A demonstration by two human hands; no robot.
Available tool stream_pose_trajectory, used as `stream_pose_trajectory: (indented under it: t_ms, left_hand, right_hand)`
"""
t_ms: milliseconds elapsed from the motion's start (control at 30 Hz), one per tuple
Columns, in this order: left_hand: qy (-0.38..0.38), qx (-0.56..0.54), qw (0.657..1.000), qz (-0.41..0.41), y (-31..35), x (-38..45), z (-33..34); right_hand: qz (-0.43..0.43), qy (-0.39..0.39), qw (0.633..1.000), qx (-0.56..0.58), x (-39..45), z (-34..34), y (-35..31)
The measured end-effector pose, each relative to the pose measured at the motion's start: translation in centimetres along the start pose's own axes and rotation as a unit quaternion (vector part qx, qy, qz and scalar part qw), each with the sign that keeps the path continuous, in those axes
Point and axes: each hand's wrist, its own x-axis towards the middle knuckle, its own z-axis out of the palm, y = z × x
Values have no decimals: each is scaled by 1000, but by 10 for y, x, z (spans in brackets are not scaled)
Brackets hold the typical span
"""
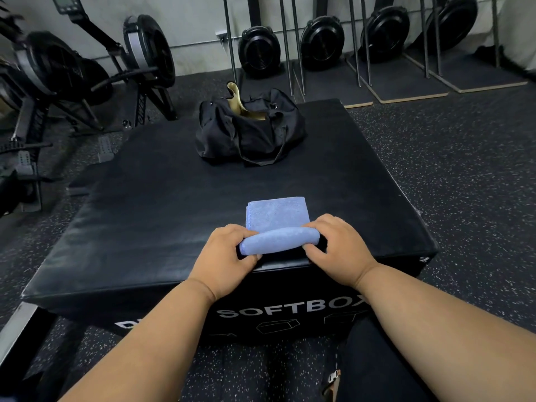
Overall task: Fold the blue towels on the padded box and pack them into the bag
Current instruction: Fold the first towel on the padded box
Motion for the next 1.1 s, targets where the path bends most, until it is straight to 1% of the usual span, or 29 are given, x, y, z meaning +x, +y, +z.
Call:
stream_pose_trajectory:
  t_ms: [167,333,467,567,667,767,833,900,933,1000,1033,1100]
  left_hand:
    - [-11,-98,992,-83,10,-5,-9]
    - [-1,-164,977,-133,8,-1,-9]
    - [11,-191,966,-171,7,6,-4]
    - [36,-190,958,-211,6,12,0]
    - [65,-154,957,-236,5,19,3]
    - [66,-108,963,-239,6,25,3]
    - [92,-25,976,-193,10,29,2]
    - [117,60,985,-111,22,32,5]
    - [113,88,987,-74,30,33,8]
    - [66,150,986,-25,45,33,20]
    - [31,184,982,-21,48,32,28]
    - [-28,235,971,-37,48,28,42]
  right_hand:
    - [68,12,995,75,-1,-3,1]
    - [99,26,986,132,3,0,1]
    - [117,33,983,137,11,6,1]
    - [138,32,984,105,19,11,0]
    - [149,36,986,63,27,14,-3]
    - [152,32,987,39,33,15,-3]
    - [151,35,987,38,34,15,-3]
    - [143,48,988,40,36,16,-2]
    - [138,55,988,38,36,17,-1]
    - [130,58,989,31,38,19,1]
    - [126,52,990,29,38,19,2]
    - [121,34,992,20,38,19,2]
